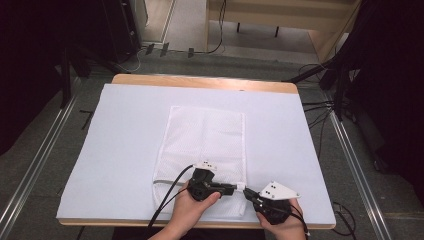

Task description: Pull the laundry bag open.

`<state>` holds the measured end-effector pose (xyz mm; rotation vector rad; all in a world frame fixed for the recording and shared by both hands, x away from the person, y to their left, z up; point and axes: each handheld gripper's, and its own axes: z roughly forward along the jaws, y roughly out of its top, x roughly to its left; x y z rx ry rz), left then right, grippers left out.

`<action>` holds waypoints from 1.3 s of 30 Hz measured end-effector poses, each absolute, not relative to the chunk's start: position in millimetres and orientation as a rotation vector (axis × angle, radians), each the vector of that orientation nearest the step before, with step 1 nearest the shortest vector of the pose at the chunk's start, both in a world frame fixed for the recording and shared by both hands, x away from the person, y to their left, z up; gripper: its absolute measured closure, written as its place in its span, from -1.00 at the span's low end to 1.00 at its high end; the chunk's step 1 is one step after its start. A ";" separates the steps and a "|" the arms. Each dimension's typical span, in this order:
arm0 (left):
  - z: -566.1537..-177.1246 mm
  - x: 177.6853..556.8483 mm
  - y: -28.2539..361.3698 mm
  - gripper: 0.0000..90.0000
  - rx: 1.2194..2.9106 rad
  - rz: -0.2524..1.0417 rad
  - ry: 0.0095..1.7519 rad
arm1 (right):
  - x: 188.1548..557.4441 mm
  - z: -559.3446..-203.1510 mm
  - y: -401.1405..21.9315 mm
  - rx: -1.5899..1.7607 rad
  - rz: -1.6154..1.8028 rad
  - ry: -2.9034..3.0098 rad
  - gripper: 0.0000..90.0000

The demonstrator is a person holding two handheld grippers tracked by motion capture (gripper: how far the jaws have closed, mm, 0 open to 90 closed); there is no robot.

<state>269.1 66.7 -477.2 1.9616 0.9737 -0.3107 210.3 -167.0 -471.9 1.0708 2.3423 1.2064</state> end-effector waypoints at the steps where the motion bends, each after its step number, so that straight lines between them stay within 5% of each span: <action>1: -478.3 269.7 66.1 0.81 1.968 -0.313 0.976 | 210.2 -471.7 -167.0 1.071 1.208 2.341 0.98; 23: -476.7 273.1 67.3 0.96 2.055 -0.311 0.966 | 210.2 -468.8 -160.9 1.105 1.106 2.351 1.00; 39: -469.8 276.7 103.1 0.96 2.091 -0.220 0.988 | 212.6 -467.8 -170.7 1.148 1.064 2.322 1.00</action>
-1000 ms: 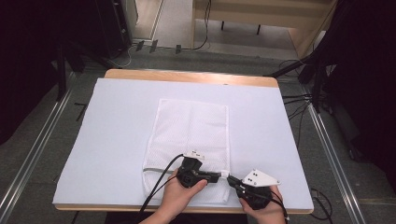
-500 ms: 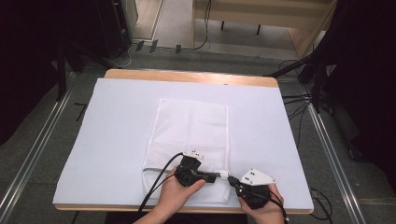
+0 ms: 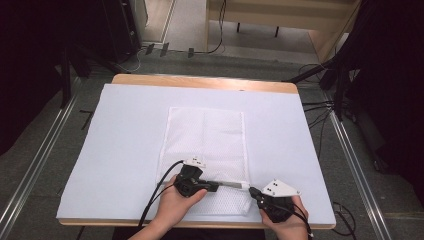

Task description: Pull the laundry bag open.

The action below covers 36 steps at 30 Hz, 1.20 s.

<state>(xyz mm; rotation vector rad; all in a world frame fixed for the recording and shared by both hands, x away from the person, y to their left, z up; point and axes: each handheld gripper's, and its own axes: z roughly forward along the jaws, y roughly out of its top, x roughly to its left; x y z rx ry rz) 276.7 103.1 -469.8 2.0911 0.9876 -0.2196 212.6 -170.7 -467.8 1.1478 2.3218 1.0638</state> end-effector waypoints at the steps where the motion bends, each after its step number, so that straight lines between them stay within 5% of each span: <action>1: -468.2 275.9 110.2 0.96 2.093 -0.210 0.989 | 212.4 -467.7 -170.3 1.145 1.058 2.322 1.00; 36: -461.3 258.8 248.4 0.96 1.985 -0.106 1.110 | 213.4 -470.0 -167.0 1.126 1.016 2.334 1.00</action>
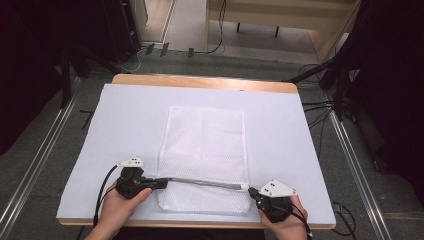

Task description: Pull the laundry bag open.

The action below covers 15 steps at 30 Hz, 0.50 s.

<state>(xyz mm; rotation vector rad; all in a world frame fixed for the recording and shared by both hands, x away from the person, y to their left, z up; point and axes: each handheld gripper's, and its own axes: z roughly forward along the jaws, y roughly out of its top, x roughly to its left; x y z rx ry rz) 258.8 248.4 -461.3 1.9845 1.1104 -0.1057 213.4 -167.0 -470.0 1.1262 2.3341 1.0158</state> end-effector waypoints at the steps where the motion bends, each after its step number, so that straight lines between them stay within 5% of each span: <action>1: -461.0 258.6 249.7 0.96 1.978 -0.106 1.115 | 213.4 -470.0 -167.2 1.127 1.014 2.334 1.00; 15: -461.0 252.1 275.3 0.96 1.993 -0.077 1.121 | 214.9 -471.5 -166.5 1.122 0.993 2.334 1.00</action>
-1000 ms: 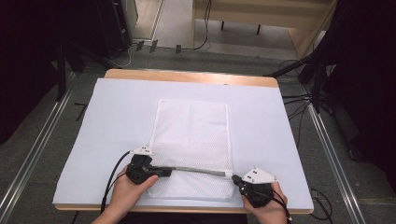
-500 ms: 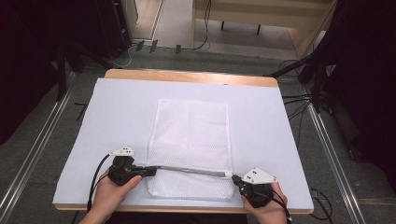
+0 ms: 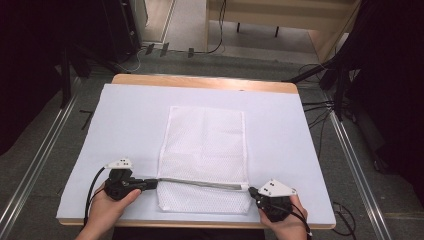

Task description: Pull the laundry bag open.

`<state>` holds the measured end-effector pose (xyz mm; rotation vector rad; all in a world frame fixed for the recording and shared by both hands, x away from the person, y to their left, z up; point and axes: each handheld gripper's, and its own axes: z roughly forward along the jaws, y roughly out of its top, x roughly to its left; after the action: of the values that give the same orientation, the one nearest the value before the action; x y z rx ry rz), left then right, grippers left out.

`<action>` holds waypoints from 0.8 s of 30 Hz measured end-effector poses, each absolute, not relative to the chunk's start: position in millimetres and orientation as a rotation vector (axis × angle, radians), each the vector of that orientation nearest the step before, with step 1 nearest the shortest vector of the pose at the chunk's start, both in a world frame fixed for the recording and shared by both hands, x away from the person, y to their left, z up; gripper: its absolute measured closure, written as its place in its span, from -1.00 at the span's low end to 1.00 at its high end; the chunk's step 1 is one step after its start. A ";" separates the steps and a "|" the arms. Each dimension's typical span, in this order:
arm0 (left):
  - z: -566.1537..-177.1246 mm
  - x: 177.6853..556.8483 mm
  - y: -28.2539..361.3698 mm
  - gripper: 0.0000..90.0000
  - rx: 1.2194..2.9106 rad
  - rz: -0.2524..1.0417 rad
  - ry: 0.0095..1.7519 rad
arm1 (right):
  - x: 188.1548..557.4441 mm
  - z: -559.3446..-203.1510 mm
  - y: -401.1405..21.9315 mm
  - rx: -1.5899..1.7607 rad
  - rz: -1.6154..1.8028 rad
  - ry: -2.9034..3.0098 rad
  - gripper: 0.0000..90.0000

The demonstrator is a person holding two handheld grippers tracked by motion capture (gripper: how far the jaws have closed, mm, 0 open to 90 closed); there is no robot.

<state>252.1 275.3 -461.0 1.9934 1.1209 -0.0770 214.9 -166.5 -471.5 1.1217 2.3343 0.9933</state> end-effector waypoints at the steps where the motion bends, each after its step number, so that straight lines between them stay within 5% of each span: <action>1: -461.0 252.1 275.3 0.96 1.993 -0.077 1.121 | 214.9 -471.5 -166.5 1.122 0.993 2.334 1.00; 8: -464.2 249.6 285.0 0.95 1.954 -0.065 1.130 | 215.2 -471.0 -165.2 1.122 1.026 2.322 1.00; 10: -464.7 247.7 287.8 0.67 1.920 -0.014 1.100 | 215.3 -470.5 -167.0 1.113 1.080 2.324 1.00; 15: -457.5 243.9 308.9 -0.20 1.697 0.074 1.080 | 212.9 -467.6 -174.3 1.113 1.208 2.222 0.31; 24: -444.5 233.7 318.0 -0.64 1.694 0.320 1.038 | 219.8 -463.3 -190.9 1.167 1.282 2.071 -0.44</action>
<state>233.7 318.0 -444.5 1.6940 1.0376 0.3198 219.8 -190.9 -463.3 1.1665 2.0714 1.2823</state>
